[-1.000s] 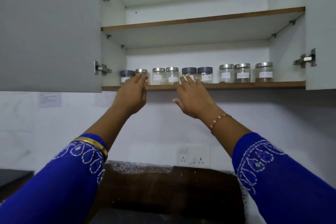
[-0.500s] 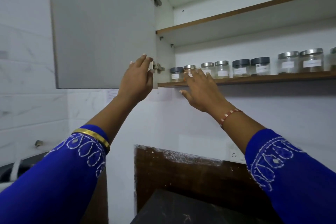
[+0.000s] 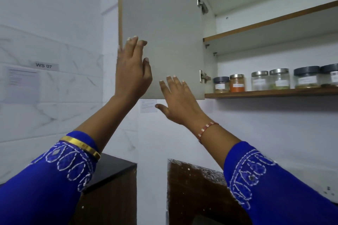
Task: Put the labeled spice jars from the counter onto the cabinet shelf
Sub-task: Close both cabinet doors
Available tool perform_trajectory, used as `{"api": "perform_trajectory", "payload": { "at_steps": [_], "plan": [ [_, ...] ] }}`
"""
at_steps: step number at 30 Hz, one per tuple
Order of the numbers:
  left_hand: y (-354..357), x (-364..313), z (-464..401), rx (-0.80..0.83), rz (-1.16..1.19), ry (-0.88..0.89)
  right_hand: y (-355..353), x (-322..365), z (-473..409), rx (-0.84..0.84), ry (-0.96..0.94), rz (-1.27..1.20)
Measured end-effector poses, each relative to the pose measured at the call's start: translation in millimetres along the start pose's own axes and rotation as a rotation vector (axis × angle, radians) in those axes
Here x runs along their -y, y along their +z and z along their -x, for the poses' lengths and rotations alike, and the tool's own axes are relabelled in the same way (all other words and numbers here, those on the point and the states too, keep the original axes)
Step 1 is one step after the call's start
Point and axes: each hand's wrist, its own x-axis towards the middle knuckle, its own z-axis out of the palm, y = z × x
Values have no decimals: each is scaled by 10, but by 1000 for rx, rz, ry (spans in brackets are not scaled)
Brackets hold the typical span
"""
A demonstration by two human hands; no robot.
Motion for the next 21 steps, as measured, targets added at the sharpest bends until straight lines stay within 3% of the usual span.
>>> {"api": "perform_trajectory", "payload": {
  "at_steps": [3, 6, 15, 21],
  "plan": [
    [-49, 329, -63, -49, 29, -85, 106, 330, -198, -49, -23, -22],
    [-37, 584, -118, -46, 209, -225, 187, 556, -366, -97, 10, -56],
    [140, 726, -223, 265, 901, -557, 359, 780, -618, -256, 171, -110],
    [166, 647, -206, 282, 990, -536, 414, 760, -587, -314, 200, -179]
  ]
}}
